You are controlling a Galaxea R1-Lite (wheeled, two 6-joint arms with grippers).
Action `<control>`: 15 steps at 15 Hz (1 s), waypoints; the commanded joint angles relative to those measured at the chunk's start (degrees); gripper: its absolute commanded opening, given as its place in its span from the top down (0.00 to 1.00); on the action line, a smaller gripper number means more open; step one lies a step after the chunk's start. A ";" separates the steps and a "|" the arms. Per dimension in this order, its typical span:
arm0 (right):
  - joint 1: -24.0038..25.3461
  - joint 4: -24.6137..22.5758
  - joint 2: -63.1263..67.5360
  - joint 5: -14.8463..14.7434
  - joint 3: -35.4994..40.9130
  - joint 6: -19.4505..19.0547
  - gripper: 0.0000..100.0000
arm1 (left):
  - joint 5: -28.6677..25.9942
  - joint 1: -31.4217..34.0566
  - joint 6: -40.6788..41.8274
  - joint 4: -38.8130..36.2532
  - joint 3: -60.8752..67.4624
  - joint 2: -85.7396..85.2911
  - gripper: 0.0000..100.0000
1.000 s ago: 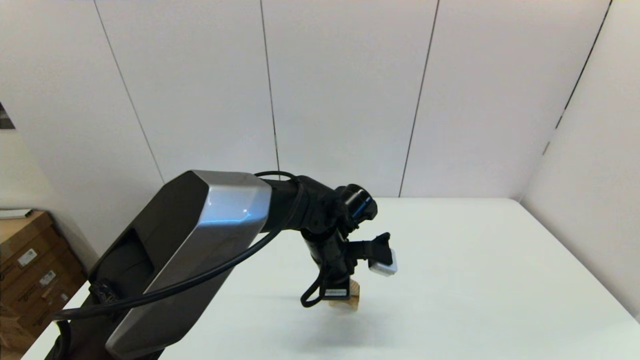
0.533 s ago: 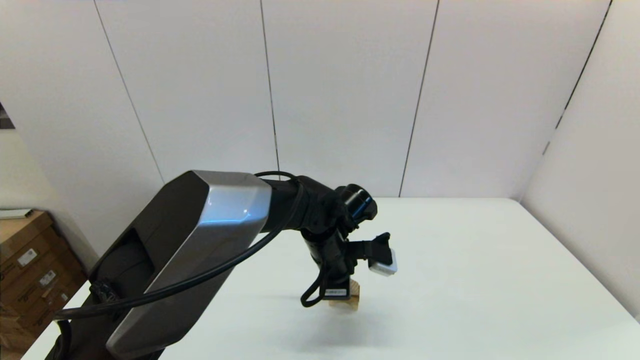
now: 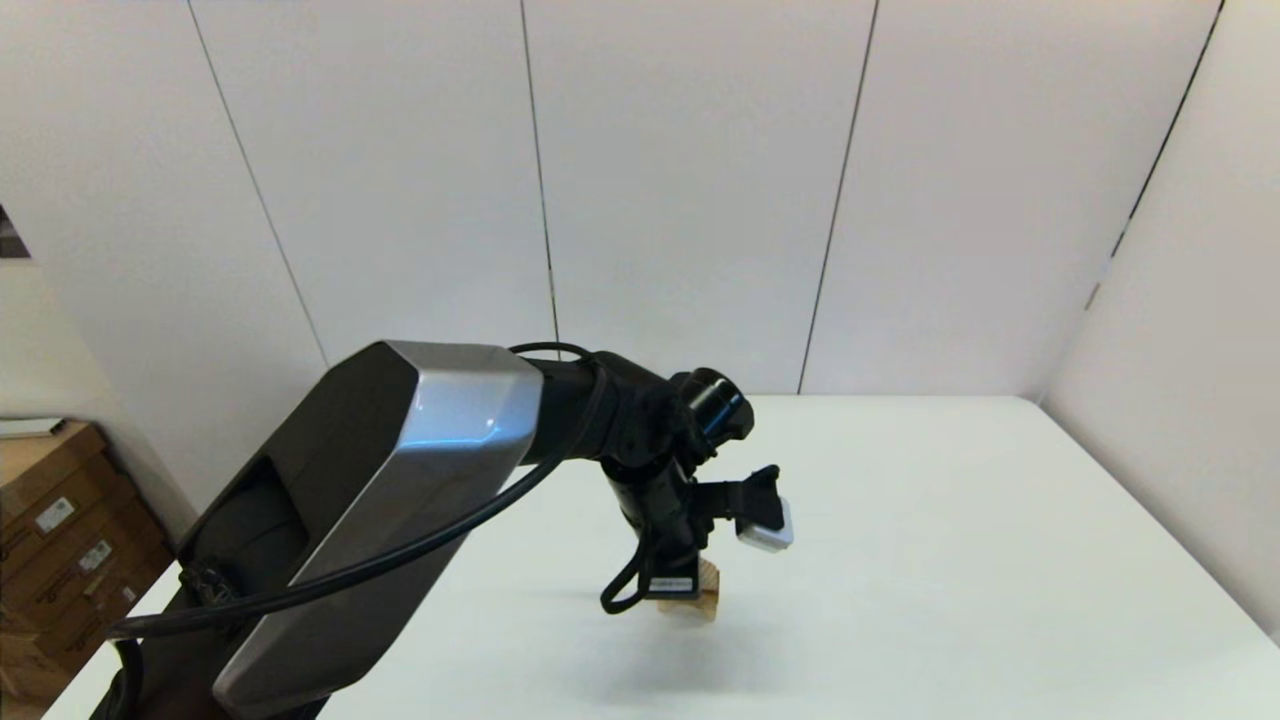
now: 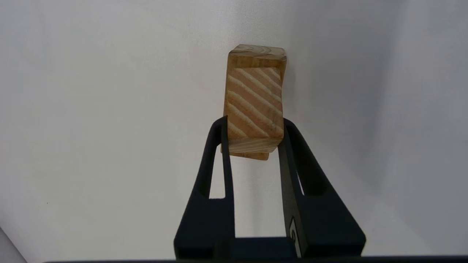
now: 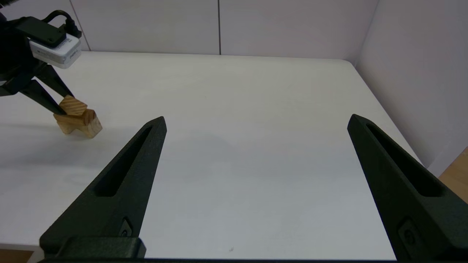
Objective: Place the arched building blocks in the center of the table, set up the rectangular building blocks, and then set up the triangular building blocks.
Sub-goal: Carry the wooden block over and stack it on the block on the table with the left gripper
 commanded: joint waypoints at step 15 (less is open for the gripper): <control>0.02 0.00 -0.01 0.00 0.00 -0.03 0.00 | 0.24 0.19 0.29 0.16 0.00 0.13 0.00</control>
